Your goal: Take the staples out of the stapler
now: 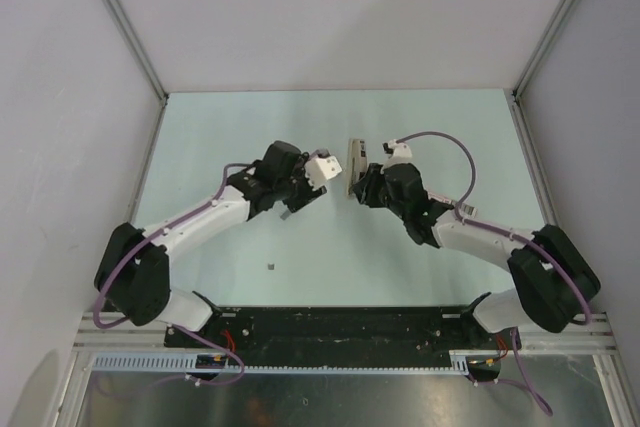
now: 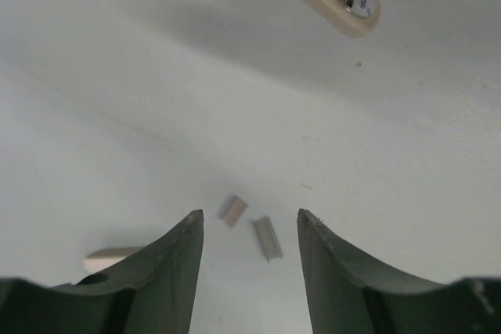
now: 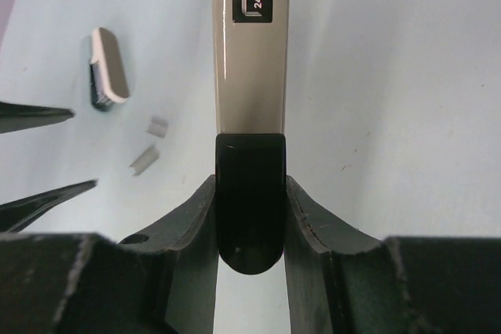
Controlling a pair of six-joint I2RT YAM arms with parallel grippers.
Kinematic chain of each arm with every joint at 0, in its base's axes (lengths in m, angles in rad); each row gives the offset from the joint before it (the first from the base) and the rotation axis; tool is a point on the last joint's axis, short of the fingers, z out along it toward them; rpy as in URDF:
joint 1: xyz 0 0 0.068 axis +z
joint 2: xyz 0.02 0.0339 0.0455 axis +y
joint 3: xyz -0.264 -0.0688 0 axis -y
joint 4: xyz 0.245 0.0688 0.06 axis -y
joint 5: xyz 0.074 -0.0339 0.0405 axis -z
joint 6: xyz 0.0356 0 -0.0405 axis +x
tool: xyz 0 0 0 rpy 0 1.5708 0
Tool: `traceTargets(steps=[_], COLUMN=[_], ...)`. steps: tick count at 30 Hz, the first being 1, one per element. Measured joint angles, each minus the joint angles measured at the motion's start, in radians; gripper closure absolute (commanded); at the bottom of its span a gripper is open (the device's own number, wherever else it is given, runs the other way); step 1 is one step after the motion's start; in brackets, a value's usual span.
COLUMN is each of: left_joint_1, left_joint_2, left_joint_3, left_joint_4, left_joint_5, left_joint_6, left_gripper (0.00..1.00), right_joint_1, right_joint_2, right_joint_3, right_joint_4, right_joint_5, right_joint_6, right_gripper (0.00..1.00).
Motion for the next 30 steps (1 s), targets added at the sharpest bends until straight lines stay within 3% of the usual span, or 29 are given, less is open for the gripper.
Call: traceTargets(steps=[5,10,20,25,30], left_joint_1=[0.144,0.285,0.301,0.303,0.303], left_joint_2=[0.002,0.006,-0.018,-0.077,-0.13], left_joint_3=[0.052,0.092,0.048,0.018,0.011], left_joint_4=[-0.088,-0.107,-0.154,-0.168,-0.183], left_joint_5=[0.144,0.192,0.187,0.172,0.16], left_joint_6=[-0.111,-0.166,-0.18,-0.18,-0.178], left_gripper=[0.39,0.39,0.38,0.38,0.38], right_joint_1=[-0.02,-0.025,-0.016,0.009,0.03], right_joint_2=[0.111,0.28,0.642,0.754,0.784], right_joint_3=[0.06,0.22,0.671,0.856,0.935], right_joint_4=[-0.014,-0.085,-0.342,-0.462,-0.517], right_joint_5=[0.009,0.018,0.053,0.067,0.069], right_joint_6=[-0.018,-0.079,-0.19,-0.223,-0.227], right_gripper=[1.0,1.0,0.98,0.56,0.31])
